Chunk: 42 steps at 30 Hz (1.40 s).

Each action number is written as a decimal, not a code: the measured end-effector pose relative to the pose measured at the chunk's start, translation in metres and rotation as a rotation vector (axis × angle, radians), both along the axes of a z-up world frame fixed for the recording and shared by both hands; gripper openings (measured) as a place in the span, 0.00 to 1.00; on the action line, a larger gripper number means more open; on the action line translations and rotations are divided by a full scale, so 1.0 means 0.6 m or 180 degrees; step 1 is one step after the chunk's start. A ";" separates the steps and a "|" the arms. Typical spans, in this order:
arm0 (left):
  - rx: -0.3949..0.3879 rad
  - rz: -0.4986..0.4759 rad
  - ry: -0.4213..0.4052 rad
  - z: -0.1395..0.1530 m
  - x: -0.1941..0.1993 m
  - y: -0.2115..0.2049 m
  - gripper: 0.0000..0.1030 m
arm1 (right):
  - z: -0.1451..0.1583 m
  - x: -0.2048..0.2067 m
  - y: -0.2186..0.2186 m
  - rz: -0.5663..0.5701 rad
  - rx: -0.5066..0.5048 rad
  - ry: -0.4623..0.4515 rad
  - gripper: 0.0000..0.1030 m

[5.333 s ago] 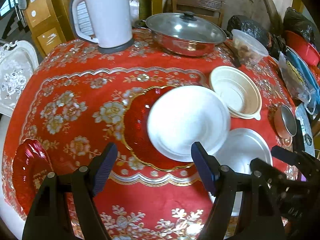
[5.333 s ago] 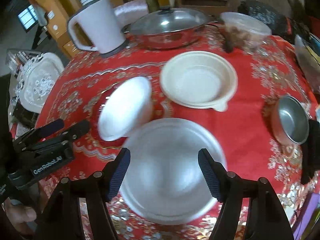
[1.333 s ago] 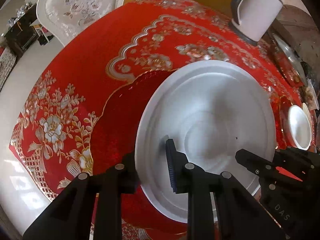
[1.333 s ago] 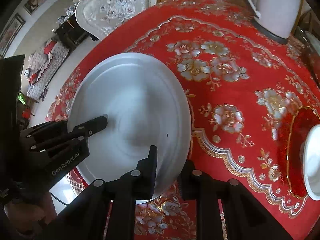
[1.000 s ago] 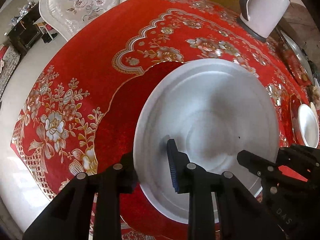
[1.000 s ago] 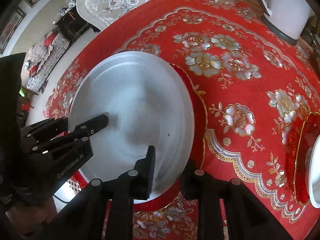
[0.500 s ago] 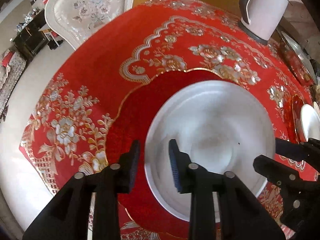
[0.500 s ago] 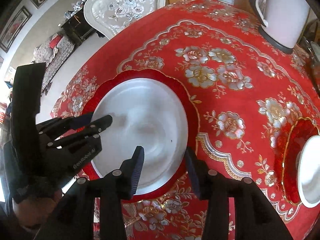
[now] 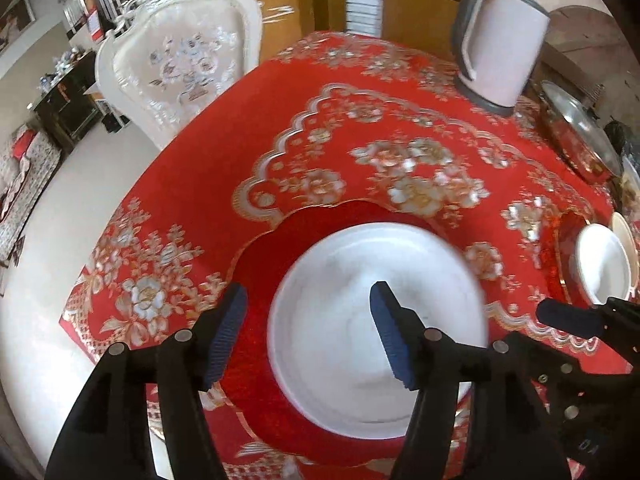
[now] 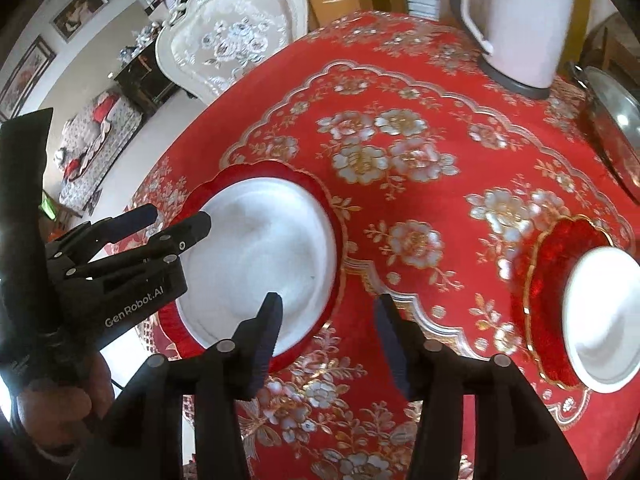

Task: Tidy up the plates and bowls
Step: 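Lower the white plate into the red glass bowl and open both grippers, then move both grippers toward the white bowl on the red plate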

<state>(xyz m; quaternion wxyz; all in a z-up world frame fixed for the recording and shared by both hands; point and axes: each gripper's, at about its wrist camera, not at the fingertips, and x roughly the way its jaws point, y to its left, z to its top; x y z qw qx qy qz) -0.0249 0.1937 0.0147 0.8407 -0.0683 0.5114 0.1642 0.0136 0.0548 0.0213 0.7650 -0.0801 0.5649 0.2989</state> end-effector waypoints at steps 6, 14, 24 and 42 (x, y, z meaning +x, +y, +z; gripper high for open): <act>0.0015 -0.0206 -0.0051 0.015 0.025 -0.056 0.61 | 0.014 0.008 -0.053 -0.0196 0.0015 -0.0046 0.49; 0.0041 -0.0513 -0.0101 0.034 0.057 -0.134 0.61 | 0.028 0.017 -0.142 -0.0551 0.0033 -0.0092 0.51; 0.0108 -0.0819 -0.0122 0.042 0.082 -0.224 0.61 | 0.034 0.017 -0.252 -0.0946 0.0032 -0.0093 0.51; 0.0177 -0.1074 -0.0020 0.027 0.101 -0.320 0.61 | 0.023 0.013 -0.404 -0.1476 0.0024 -0.0037 0.53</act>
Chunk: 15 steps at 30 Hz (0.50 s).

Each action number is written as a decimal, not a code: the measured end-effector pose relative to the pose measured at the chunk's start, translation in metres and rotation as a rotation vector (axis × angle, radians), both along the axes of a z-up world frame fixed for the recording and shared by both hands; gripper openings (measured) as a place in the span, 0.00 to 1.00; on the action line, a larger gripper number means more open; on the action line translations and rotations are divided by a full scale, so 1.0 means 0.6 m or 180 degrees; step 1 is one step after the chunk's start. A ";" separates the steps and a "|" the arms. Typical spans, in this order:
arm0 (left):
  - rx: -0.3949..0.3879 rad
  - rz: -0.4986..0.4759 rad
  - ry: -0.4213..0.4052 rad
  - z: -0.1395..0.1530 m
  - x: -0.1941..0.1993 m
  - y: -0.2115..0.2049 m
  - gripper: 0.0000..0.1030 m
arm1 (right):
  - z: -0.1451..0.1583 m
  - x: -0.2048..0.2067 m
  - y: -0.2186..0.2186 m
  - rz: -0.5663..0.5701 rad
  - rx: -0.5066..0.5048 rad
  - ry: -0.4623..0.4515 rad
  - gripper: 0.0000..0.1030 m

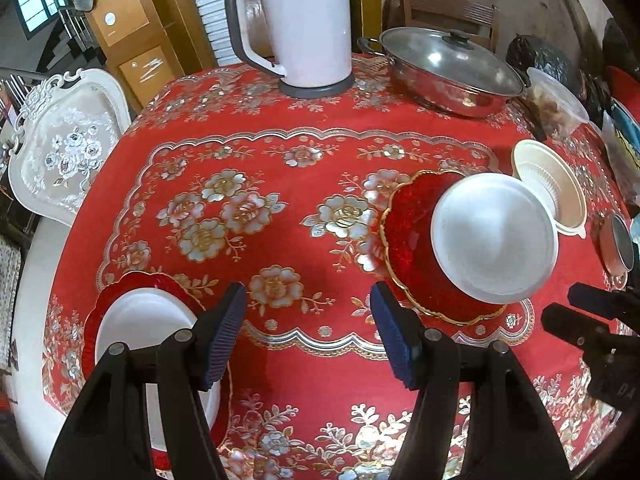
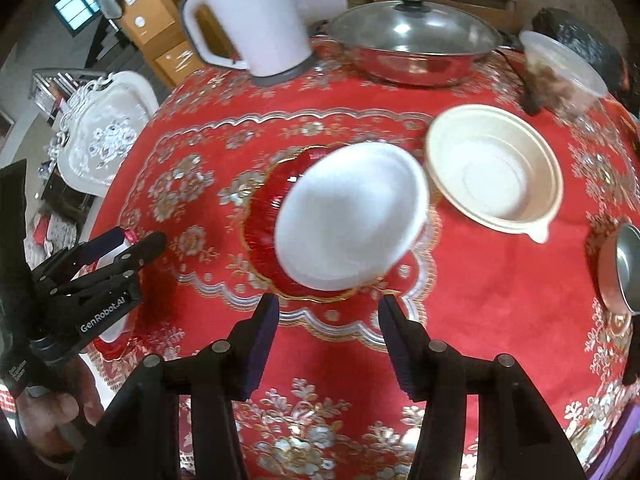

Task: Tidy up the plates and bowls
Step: 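Move both grippers toward the white bowl on the red plate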

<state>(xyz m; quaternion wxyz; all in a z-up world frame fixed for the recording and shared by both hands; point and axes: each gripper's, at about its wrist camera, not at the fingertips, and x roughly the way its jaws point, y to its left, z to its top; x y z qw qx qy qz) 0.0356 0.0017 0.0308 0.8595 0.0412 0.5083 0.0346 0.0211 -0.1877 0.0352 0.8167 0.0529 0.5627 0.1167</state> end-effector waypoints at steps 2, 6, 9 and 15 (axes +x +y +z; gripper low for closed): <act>0.0021 -0.0013 0.0007 -0.002 0.001 -0.006 0.61 | -0.003 -0.002 -0.013 -0.0051 0.0009 0.0019 0.53; 0.0027 -0.0031 0.0020 -0.004 0.002 -0.013 0.61 | -0.006 -0.004 -0.030 -0.0111 0.0013 0.0033 0.54; 0.0041 -0.0046 0.0030 -0.005 0.002 -0.018 0.61 | -0.006 -0.006 -0.038 -0.0131 0.0015 0.0033 0.54; 0.0060 -0.0065 0.0034 -0.006 0.003 -0.024 0.61 | -0.005 -0.008 -0.047 -0.0164 0.0014 0.0029 0.54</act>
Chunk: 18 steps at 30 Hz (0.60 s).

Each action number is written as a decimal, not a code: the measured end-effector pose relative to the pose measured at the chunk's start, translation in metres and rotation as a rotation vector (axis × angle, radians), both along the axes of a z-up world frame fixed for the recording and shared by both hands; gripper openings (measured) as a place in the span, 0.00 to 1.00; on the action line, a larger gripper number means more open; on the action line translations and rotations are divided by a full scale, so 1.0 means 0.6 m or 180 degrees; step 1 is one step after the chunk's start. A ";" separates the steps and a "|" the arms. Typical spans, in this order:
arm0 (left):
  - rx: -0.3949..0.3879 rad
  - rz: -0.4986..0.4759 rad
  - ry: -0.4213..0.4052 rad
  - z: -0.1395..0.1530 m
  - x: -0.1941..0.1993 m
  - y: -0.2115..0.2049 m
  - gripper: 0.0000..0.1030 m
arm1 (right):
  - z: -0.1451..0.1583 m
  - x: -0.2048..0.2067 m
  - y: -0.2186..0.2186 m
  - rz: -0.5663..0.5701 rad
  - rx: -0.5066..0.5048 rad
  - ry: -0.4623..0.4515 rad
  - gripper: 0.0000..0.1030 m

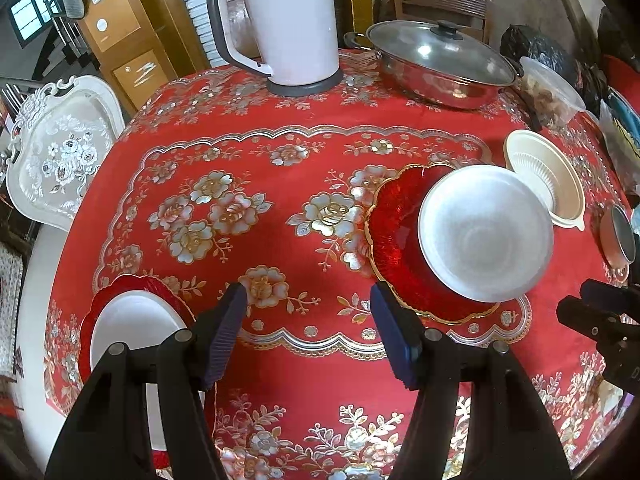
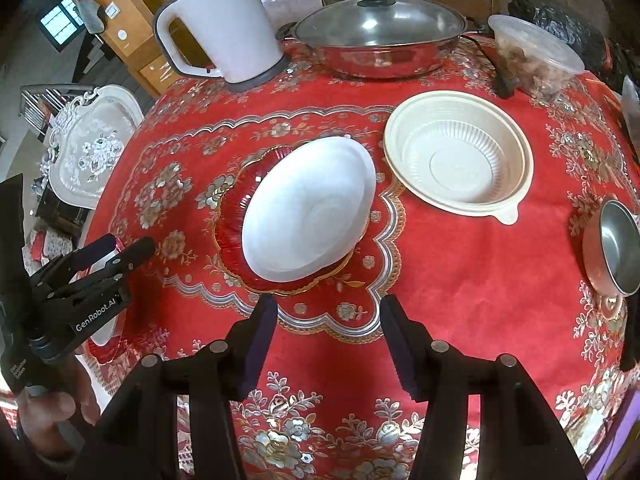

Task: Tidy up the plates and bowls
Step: 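Move both grippers toward the white bowl on the red plate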

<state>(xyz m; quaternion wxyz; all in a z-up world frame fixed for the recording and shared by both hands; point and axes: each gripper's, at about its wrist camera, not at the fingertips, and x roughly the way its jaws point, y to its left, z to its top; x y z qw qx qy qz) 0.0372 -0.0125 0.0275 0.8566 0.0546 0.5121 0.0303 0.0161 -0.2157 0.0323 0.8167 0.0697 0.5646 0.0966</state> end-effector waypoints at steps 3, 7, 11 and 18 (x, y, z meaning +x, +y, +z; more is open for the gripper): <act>0.0012 -0.0006 0.0011 -0.002 0.001 -0.001 0.61 | 0.000 0.000 -0.004 -0.0016 -0.0001 0.0006 0.54; 0.0002 -0.0004 0.0051 -0.009 0.004 -0.002 0.61 | -0.002 0.003 -0.009 -0.0046 -0.0001 0.0014 0.54; -0.0136 0.0025 0.0185 -0.022 0.012 0.001 0.61 | -0.008 0.008 -0.017 -0.0087 0.0003 0.0043 0.54; -0.0252 0.0077 0.0343 -0.042 0.030 -0.001 0.61 | -0.014 0.019 -0.031 -0.0152 -0.0033 0.0052 0.58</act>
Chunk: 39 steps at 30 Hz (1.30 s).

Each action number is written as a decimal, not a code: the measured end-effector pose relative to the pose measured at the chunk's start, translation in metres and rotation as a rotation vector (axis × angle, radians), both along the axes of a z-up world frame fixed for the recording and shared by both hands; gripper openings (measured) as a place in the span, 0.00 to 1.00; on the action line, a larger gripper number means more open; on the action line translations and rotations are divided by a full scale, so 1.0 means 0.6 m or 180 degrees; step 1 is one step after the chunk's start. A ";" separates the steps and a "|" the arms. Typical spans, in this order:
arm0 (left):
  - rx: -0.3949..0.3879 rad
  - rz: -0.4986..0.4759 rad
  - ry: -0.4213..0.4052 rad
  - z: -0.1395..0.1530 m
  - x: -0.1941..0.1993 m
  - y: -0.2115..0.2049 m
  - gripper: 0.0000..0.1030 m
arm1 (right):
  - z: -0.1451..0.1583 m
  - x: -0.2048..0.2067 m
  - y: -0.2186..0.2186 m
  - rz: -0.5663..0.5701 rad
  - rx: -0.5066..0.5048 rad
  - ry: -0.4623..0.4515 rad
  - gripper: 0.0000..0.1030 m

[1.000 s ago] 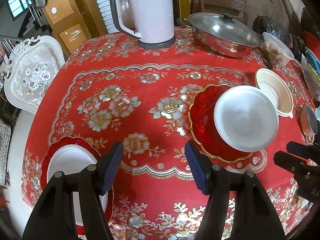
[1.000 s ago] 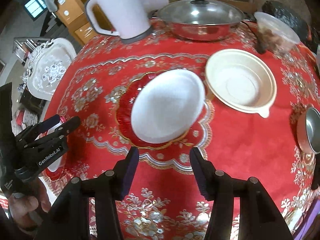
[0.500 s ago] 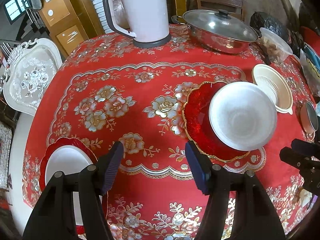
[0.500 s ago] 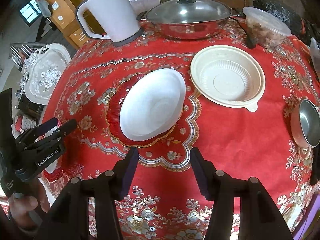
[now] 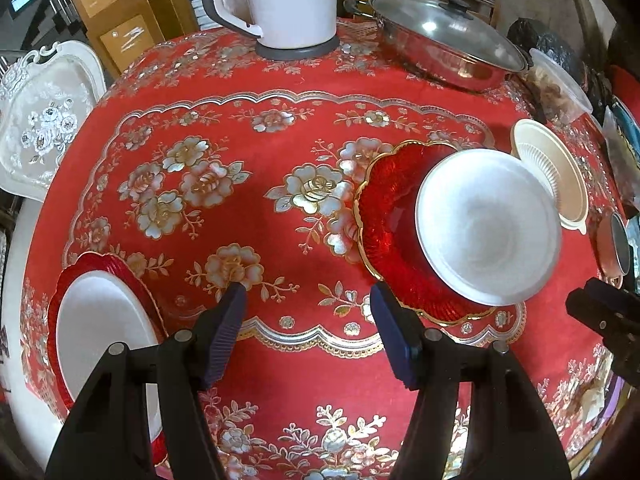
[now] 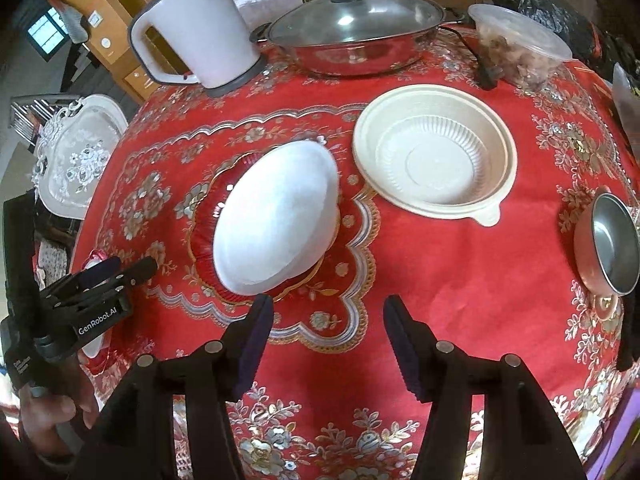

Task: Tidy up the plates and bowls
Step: 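Move both grippers toward the white bowl on the red plate, then close both grippers on the rim of the white bowl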

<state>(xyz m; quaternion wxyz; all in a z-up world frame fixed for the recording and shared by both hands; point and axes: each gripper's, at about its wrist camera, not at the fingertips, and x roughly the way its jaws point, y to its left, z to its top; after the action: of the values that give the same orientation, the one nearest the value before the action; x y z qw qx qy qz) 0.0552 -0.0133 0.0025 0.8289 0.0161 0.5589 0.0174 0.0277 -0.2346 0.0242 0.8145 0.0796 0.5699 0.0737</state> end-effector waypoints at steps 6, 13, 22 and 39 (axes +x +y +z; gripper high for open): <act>0.0023 -0.0053 0.0008 -0.001 0.015 -0.012 0.61 | -0.011 0.012 -0.029 -0.0124 0.0028 0.0052 0.59; 0.0040 -0.0131 0.0030 -0.006 0.042 -0.039 0.61 | -0.015 0.028 -0.044 -0.0184 0.0123 0.0072 0.59; -0.0015 -0.0223 0.0128 -0.023 0.080 -0.075 0.61 | -0.024 0.066 -0.038 -0.0187 0.0250 0.0101 0.59; -0.0110 -0.0192 0.0430 -0.083 0.125 -0.112 0.71 | -0.088 0.134 -0.011 -0.0060 0.0324 0.0338 0.43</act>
<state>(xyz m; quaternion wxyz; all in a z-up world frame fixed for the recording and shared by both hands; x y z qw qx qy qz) 0.1300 -0.0805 -0.0475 0.7895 0.0198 0.6131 -0.0183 0.1080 -0.2414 -0.0286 0.7788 0.1301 0.6070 0.0906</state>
